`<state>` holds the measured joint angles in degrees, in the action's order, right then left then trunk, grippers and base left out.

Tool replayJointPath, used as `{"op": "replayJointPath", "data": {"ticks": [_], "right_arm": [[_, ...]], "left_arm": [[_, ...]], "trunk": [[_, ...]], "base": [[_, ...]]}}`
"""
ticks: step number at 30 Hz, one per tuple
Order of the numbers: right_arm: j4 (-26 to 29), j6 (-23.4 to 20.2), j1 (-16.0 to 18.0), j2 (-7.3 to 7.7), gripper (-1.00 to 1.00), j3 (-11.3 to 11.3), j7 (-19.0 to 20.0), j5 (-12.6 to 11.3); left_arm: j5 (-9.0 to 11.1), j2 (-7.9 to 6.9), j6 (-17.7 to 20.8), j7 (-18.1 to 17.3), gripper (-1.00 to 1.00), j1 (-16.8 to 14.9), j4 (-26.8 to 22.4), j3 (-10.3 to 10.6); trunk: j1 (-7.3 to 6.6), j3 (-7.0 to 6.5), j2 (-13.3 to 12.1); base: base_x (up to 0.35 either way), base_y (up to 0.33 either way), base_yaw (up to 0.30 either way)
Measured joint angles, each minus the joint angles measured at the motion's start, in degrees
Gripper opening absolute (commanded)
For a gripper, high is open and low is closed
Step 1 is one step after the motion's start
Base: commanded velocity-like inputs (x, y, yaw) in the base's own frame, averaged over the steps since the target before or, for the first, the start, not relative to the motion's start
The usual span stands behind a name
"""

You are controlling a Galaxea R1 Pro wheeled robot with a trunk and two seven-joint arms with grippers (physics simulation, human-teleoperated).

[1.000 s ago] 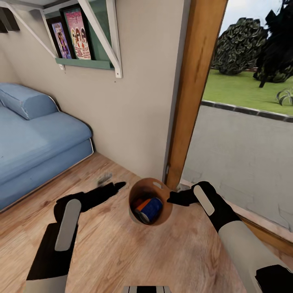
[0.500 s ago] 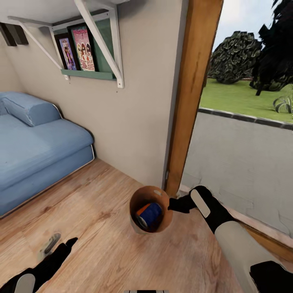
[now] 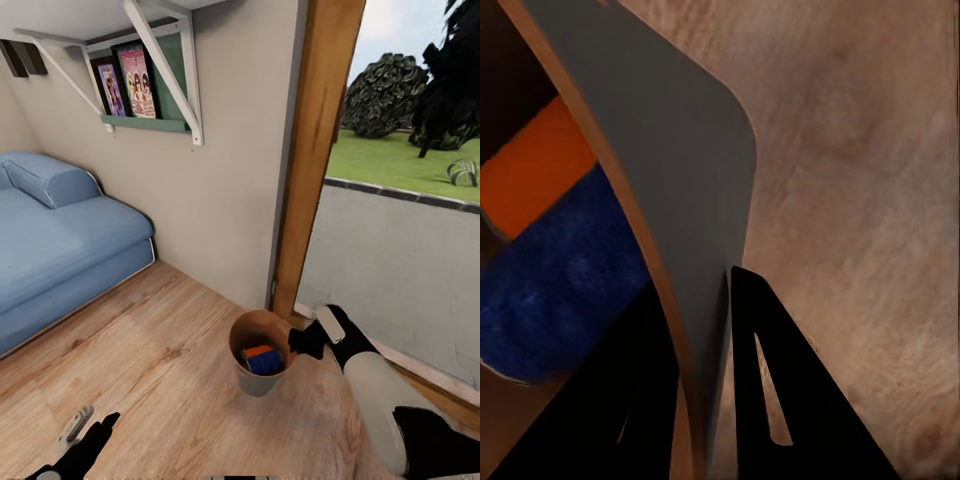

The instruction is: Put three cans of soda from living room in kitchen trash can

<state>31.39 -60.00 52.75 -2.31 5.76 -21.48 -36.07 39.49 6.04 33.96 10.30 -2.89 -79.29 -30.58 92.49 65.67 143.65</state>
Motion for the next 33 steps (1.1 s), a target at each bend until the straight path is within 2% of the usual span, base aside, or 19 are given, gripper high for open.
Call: {"op": "replayJointPath", "data": {"ticks": [1,2,4,6,10,12,15,17,21,25,29,33], "right_arm": [[-1.26,0.0,0.59,0.23,-1.0,2.33,-2.29,-1.3],[-2.01,0.0,0.77,0.26,-1.0,3.14,-3.43,-0.94],[-2.62,0.0,0.9,0.29,-1.0,3.83,-4.37,1.21],[-2.71,0.0,0.63,0.29,-1.0,4.3,-4.86,1.71],[-2.52,0.0,0.4,0.41,-1.0,4.63,-4.83,-1.53],[-2.46,0.03,0.36,0.97,-1.0,4.77,-4.72,-2.19],[-2.5,0.0,0.31,1.46,-1.0,4.58,-4.92,0.65],[-2.5,0.0,0.3,1.55,-1.0,4.55,-4.84,1.63],[-2.43,0.0,0.31,1.56,-1.0,4.55,-3.31,-1.05],[-2.06,0.0,0.32,1.59,-1.0,4.18,-0.39,-1.02],[-0.62,0.0,0.3,1.63,-1.0,3.97,2.05,0.55],[-0.06,0.0,0.24,1.66,-1.0,4.01,4.35,-0.46]], "left_arm": [[-0.02,-0.16,0.07,-0.07,1.0,0.3,-0.97,0.02],[-0.02,-0.16,0.24,-0.08,1.0,0.72,-2.04,0.07],[-0.02,0.0,2.1,-0.04,1.0,1.3,-3.74,0.09],[-0.02,0.09,5.56,0.09,1.0,1.71,-5.08,-0.02],[-0.03,0.1,6.96,0.14,1.0,1.86,-5.66,-0.04],[-0.03,0.11,7.27,0.13,1.0,1.89,-5.79,-0.02],[-0.03,0.11,7.46,0.11,1.0,1.92,-5.97,0.01],[-0.03,0.11,7.58,0.1,1.0,1.92,-6.05,0.0],[0.01,0.18,8.04,-0.11,1.0,2.26,-7.65,0.07],[0.05,0.2,8.27,-0.32,1.0,3.05,-9.09,0.16],[0.12,0.2,8.31,-0.44,1.0,3.26,-9.34,0.17],[0.14,0.2,8.37,-0.52,1.0,3.24,-9.39,0.17]], "trunk": [[0.02,0.22,0.02],[0.05,0.45,0.03],[0.11,0.89,0.05],[0.16,1.34,0.08],[0.26,2.22,0.14],[0.31,2.66,0.16],[0.39,3.33,0.2],[0.44,3.77,0.23],[0.54,4.65,0.28],[0.64,5.54,0.34],[0.75,6.43,0.39],[0.82,7.1,0.43]], "base": [[0.0,0.0,0.0],[0.0,0.0,0.0],[0.0,0.0,0.0],[0.0,0.0,0.0],[0.0,0.0,0.0],[0.0,0.0,0.0],[0.0,0.0,0.0],[0.0,0.0,0.0],[0.0,0.0,0.0],[0.0,0.0,0.0],[0.0,0.0,0.0],[0.0,0.0,0.0]]}}
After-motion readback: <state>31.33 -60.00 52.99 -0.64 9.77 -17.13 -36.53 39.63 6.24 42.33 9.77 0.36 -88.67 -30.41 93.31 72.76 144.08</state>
